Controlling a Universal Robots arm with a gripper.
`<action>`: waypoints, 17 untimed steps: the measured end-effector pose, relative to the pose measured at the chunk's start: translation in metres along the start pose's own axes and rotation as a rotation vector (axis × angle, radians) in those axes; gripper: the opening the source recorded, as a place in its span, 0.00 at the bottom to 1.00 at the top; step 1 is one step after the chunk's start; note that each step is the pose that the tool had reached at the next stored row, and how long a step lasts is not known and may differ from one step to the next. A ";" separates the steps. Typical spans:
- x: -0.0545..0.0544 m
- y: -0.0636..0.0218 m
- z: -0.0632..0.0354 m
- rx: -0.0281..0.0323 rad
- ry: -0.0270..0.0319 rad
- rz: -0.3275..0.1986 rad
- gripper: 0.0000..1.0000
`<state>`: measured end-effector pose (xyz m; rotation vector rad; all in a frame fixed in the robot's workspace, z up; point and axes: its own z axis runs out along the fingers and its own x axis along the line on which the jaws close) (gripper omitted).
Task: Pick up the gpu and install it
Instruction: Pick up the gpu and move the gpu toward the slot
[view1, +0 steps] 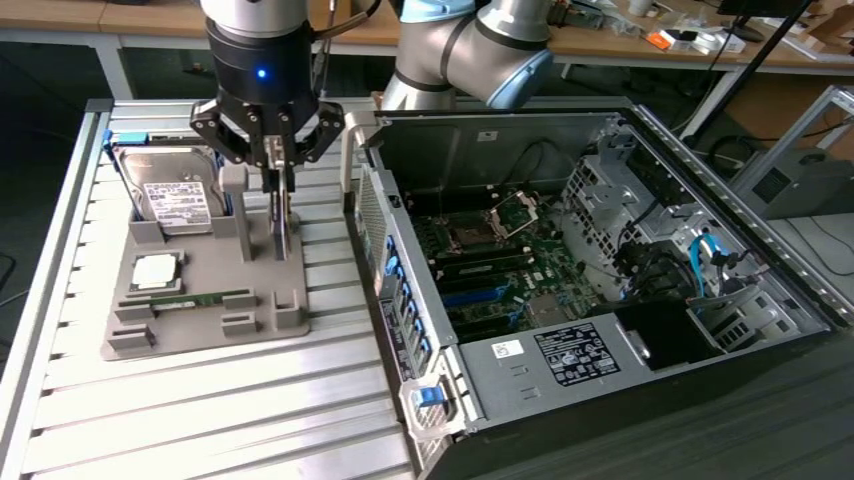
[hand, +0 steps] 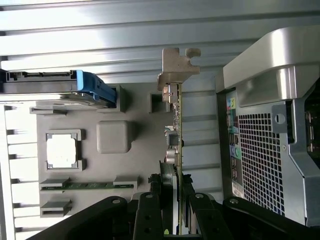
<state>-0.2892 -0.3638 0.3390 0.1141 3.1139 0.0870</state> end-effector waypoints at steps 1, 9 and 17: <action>0.000 0.0000 -0.0003 -0.0001 0.0000 0.000 0.27; 0.000 0.0002 -0.0036 -0.0003 0.0000 0.000 0.27; 0.000 0.0004 -0.0073 -0.0004 0.0001 0.000 0.27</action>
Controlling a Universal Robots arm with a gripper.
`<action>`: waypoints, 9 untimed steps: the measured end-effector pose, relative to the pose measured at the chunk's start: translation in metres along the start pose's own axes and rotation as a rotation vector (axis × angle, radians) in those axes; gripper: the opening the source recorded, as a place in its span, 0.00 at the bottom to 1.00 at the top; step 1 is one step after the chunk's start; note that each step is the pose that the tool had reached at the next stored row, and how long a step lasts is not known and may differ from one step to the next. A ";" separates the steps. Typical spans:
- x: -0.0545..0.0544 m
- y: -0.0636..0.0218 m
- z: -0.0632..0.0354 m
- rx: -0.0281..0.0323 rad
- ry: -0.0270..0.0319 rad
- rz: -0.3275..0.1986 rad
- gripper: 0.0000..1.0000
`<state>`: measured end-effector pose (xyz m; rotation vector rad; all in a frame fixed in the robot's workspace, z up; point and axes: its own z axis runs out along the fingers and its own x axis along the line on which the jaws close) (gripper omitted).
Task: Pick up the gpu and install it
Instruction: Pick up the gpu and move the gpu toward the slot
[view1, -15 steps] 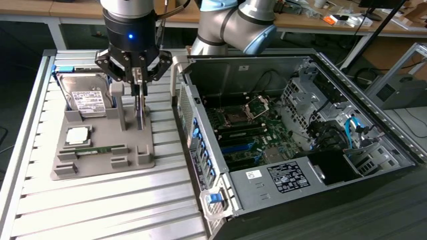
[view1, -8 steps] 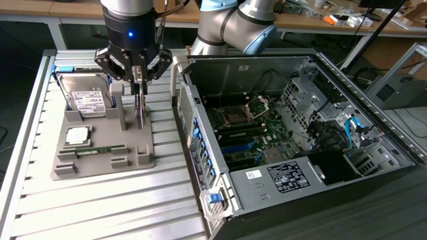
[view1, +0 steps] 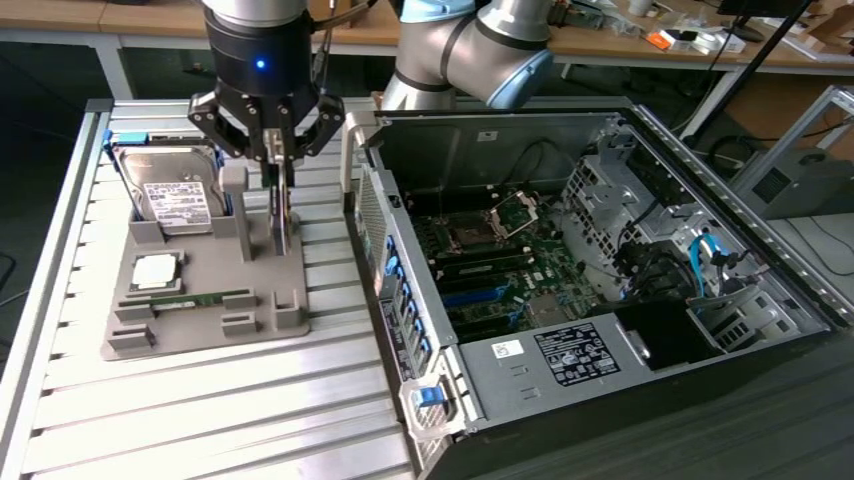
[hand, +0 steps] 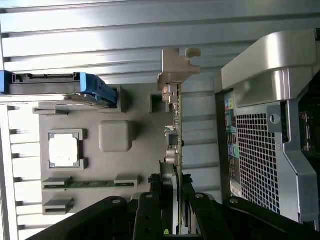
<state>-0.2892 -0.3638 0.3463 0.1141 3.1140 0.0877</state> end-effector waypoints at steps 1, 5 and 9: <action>0.000 0.0000 -0.0005 0.0000 0.0000 0.000 0.27; 0.000 0.0001 -0.0022 -0.0001 0.0000 0.000 0.27; 0.000 0.0002 -0.0038 -0.0004 -0.0001 0.000 0.27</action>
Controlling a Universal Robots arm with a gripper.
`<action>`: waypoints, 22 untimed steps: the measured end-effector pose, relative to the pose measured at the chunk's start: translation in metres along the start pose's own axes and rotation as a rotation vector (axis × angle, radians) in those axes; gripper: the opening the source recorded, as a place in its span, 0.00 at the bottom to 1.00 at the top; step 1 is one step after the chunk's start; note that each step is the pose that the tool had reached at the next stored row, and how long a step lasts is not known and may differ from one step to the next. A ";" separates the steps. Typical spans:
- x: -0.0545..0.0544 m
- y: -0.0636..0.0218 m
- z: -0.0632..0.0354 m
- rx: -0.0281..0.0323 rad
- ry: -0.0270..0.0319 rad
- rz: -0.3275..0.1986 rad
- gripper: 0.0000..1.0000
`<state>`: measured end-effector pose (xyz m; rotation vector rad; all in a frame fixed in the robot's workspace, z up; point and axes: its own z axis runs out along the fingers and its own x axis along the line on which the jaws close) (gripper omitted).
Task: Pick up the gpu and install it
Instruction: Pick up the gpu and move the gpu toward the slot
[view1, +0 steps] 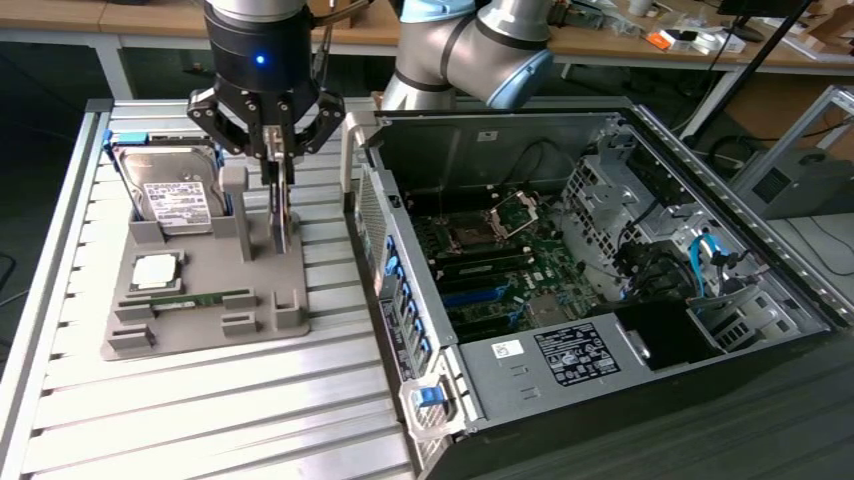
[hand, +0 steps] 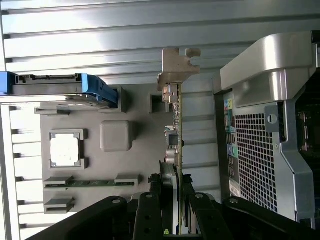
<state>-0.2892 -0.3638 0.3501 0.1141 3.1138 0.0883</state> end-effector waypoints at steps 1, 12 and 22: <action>0.000 0.0000 -0.0004 0.0000 0.0001 0.000 0.27; 0.000 0.0003 -0.0056 -0.0007 0.0002 0.000 0.27; 0.000 0.0005 -0.0095 -0.0014 0.0001 0.000 0.27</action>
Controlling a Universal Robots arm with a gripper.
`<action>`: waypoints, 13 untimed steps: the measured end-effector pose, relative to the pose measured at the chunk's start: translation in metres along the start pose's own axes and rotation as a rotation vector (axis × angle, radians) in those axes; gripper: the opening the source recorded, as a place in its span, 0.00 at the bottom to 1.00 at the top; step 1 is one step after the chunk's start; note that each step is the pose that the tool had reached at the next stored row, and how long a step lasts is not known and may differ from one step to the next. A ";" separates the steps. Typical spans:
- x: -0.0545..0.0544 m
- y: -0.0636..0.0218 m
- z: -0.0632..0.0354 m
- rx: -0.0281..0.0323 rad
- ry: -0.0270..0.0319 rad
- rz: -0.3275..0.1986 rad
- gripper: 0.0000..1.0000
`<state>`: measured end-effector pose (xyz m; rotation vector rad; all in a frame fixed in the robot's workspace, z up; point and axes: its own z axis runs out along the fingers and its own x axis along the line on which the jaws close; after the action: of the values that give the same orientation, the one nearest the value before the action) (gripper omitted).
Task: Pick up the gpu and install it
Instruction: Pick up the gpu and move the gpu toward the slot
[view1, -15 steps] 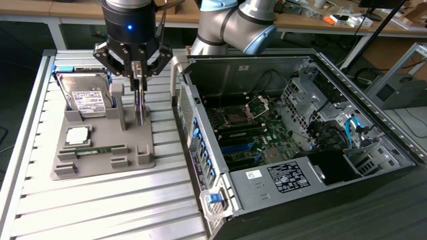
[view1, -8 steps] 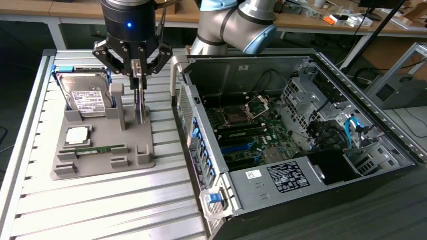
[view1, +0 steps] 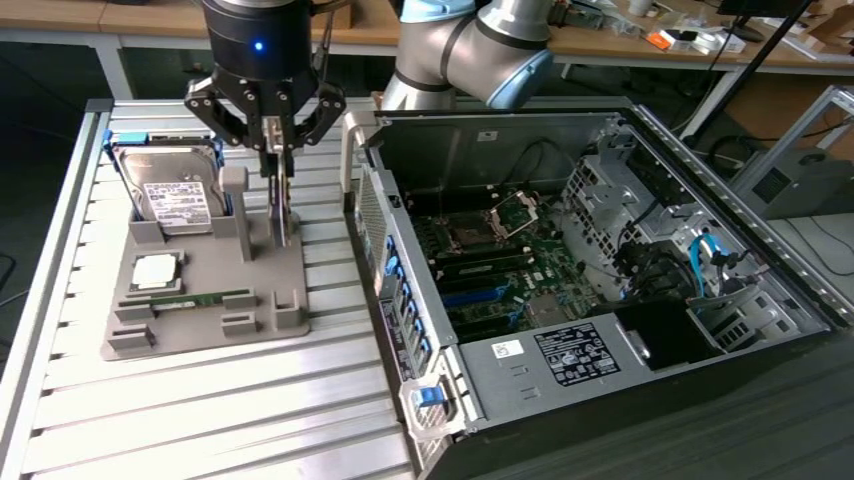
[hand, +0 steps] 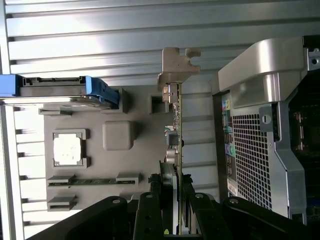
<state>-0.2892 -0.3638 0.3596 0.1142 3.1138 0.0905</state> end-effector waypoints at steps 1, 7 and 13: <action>0.000 0.0000 -0.0004 0.0000 0.0001 0.000 0.27; 0.000 0.0001 -0.0027 -0.0003 0.0001 0.000 0.27; 0.000 0.0003 -0.0054 -0.0006 0.0001 0.000 0.27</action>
<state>-0.2892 -0.3638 0.3650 0.1141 3.1139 0.0915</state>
